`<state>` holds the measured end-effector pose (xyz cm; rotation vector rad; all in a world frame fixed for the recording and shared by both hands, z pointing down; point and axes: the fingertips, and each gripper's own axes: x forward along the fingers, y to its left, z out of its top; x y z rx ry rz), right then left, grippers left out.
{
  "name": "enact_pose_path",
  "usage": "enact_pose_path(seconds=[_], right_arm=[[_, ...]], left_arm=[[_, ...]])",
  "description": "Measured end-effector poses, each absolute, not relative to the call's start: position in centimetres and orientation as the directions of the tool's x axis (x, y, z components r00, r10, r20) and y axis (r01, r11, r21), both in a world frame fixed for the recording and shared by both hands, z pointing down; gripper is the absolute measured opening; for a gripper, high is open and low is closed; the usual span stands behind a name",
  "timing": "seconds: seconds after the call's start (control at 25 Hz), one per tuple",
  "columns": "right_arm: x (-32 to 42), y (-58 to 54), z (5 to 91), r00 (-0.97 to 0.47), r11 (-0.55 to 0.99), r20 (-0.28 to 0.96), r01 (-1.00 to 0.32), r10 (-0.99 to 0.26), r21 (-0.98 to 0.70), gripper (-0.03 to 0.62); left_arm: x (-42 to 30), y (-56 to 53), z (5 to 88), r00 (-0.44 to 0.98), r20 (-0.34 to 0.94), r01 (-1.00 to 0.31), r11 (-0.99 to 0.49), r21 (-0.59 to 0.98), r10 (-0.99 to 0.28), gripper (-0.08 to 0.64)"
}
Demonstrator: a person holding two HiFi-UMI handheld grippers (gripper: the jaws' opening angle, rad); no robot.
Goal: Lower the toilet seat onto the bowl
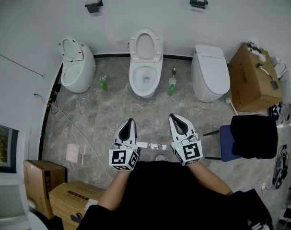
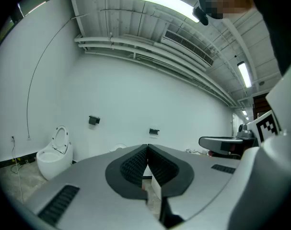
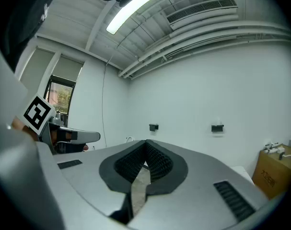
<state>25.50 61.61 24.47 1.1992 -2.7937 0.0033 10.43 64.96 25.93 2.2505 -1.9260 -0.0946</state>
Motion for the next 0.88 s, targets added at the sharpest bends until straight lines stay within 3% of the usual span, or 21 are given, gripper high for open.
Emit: enact_pose_path(seconds=[0.48, 0.88], right_arm=[[29.2, 60.3, 26.2, -0.657, 0.658, 0.101, -0.753, -0.747, -0.032, 0.032], [29.1, 58.2, 28.1, -0.607, 0.606, 0.102, -0.794, -0.788, -0.047, 0.032]], left_arm=[[14.4, 64.9, 25.7, 0.189, 0.046, -0.980, -0.186, 0.075, -0.981, 0.015], [11.7, 62.3, 27.7, 0.190, 0.077, -0.978, -0.182, 0.102, -0.979, 0.015]])
